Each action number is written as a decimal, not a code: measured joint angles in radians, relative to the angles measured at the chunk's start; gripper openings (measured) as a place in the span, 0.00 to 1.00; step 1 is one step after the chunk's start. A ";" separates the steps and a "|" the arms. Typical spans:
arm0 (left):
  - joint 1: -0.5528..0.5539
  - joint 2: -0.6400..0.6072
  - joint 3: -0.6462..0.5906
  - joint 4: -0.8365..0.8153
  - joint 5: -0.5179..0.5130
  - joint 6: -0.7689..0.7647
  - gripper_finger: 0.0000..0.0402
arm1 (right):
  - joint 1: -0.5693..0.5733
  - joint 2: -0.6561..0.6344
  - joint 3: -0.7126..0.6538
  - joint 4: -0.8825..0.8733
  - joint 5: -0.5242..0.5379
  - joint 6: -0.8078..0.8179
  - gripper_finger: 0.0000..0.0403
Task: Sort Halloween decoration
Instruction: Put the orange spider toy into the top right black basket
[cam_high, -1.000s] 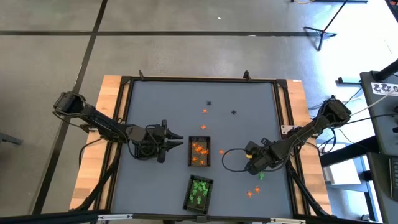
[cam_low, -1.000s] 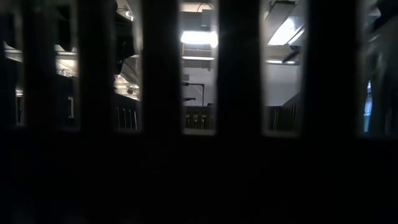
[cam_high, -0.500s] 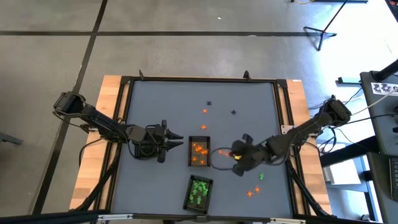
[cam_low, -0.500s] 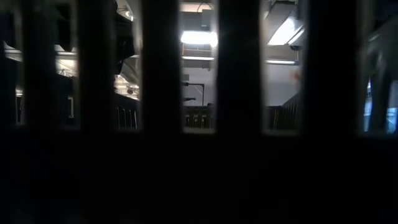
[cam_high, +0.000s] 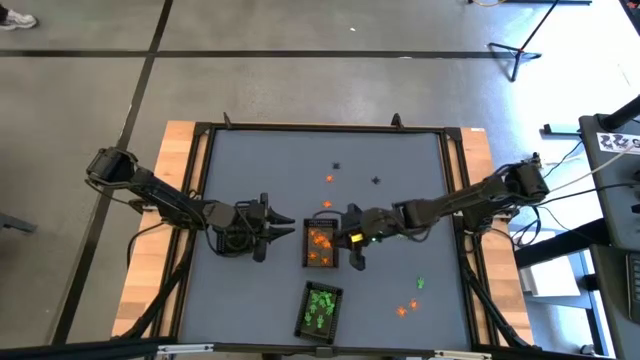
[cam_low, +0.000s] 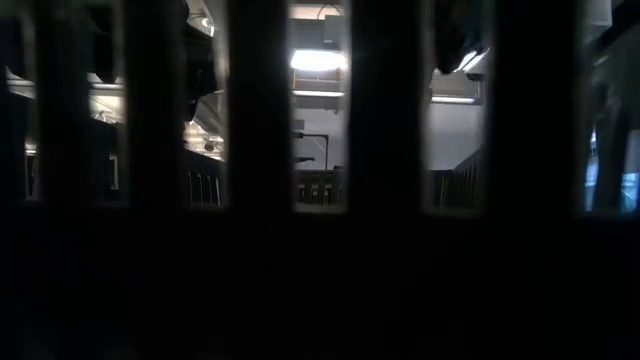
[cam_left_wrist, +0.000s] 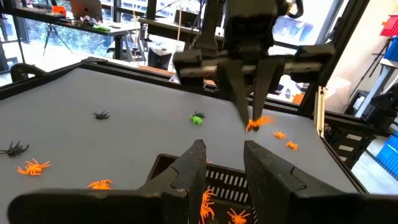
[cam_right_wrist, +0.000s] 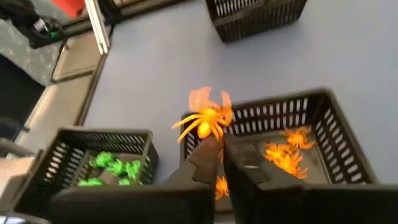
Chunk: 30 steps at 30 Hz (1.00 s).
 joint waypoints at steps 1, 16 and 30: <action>0.000 0.000 0.000 -0.001 0.000 0.000 0.25 | -0.008 0.011 0.000 0.001 -0.020 0.000 0.09; 0.000 0.000 0.000 -0.030 0.000 -0.001 0.25 | -0.025 -0.018 0.000 -0.067 0.050 -0.017 0.49; 0.000 0.000 0.000 -0.040 -0.001 -0.002 0.25 | 0.039 -0.061 -0.015 -0.315 0.179 0.033 0.40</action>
